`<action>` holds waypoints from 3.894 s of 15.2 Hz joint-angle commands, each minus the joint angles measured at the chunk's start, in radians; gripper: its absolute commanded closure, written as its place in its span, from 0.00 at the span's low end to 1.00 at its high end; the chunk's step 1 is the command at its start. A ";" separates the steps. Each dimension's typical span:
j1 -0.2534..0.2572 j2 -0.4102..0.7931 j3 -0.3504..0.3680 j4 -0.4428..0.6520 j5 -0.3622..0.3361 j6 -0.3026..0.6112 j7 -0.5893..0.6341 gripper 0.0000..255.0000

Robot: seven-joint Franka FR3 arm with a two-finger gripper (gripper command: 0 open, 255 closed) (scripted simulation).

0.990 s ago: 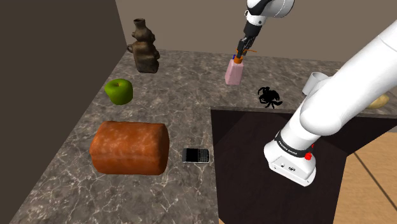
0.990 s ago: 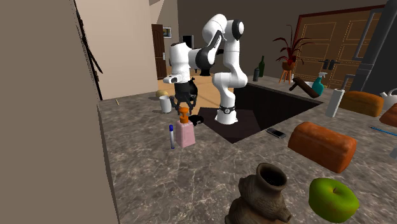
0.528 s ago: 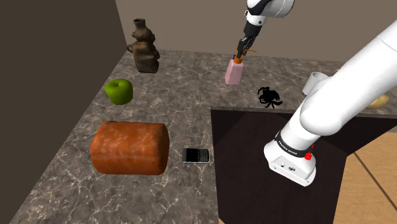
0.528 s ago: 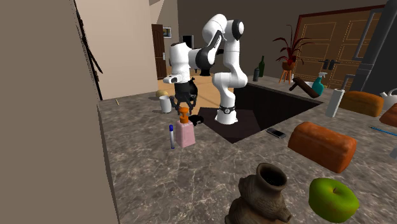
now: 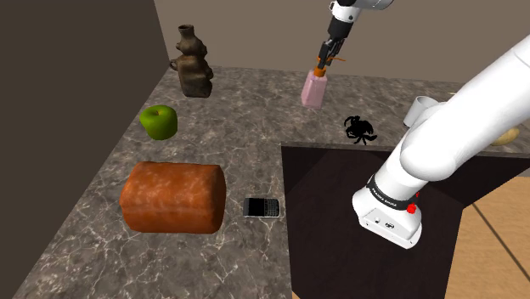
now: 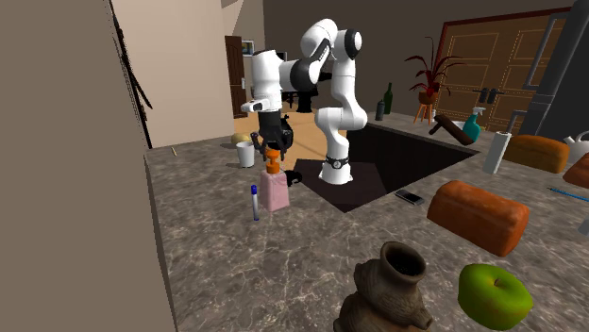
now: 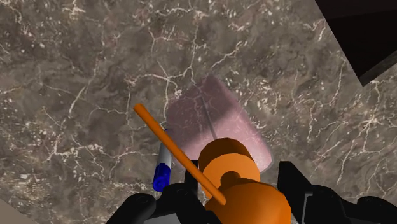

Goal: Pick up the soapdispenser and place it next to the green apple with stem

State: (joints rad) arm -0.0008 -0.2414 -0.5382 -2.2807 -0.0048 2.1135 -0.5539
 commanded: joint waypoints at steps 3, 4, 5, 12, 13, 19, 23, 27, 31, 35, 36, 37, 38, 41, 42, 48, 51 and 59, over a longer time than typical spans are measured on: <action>-0.002 -0.021 0.007 0.038 -0.010 -0.057 0.012 1.00; -0.002 -0.025 0.009 0.048 -0.012 -0.070 0.014 1.00; -0.003 -0.029 0.011 0.058 -0.014 -0.084 0.017 1.00; -0.002 -0.049 0.023 0.135 -0.021 -0.179 0.032 1.00; -0.002 -0.051 0.025 0.147 -0.022 -0.192 0.034 1.00; 0.000 -0.058 0.032 0.222 -0.022 -0.272 0.042 1.00; 0.002 -0.057 0.036 0.276 -0.021 -0.326 0.046 1.00; 0.005 -0.053 0.039 0.333 -0.018 -0.379 0.049 1.00; 0.008 -0.044 0.040 0.395 -0.014 -0.433 0.051 1.00; 0.011 -0.031 0.040 0.461 -0.008 -0.487 0.051 1.00; 0.012 -0.028 0.039 0.478 -0.006 -0.501 0.051 1.00; 0.012 -0.024 0.039 0.495 -0.005 -0.515 0.050 1.00; 0.013 -0.019 0.038 0.513 -0.003 -0.528 0.050 1.00; 0.015 -0.004 0.036 0.568 0.004 -0.570 0.048 1.00; 0.016 0.001 0.035 0.587 0.006 -0.584 0.048 1.00; 0.018 0.036 0.027 0.695 0.022 -0.662 0.042 1.00; 0.044 0.004 0.083 0.637 0.014 -0.628 0.124 1.00; 0.109 -0.021 0.216 0.540 0.022 -0.546 0.320 1.00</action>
State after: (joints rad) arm 0.0984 -0.2682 -0.3385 -1.7388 0.0132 1.5583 -0.2603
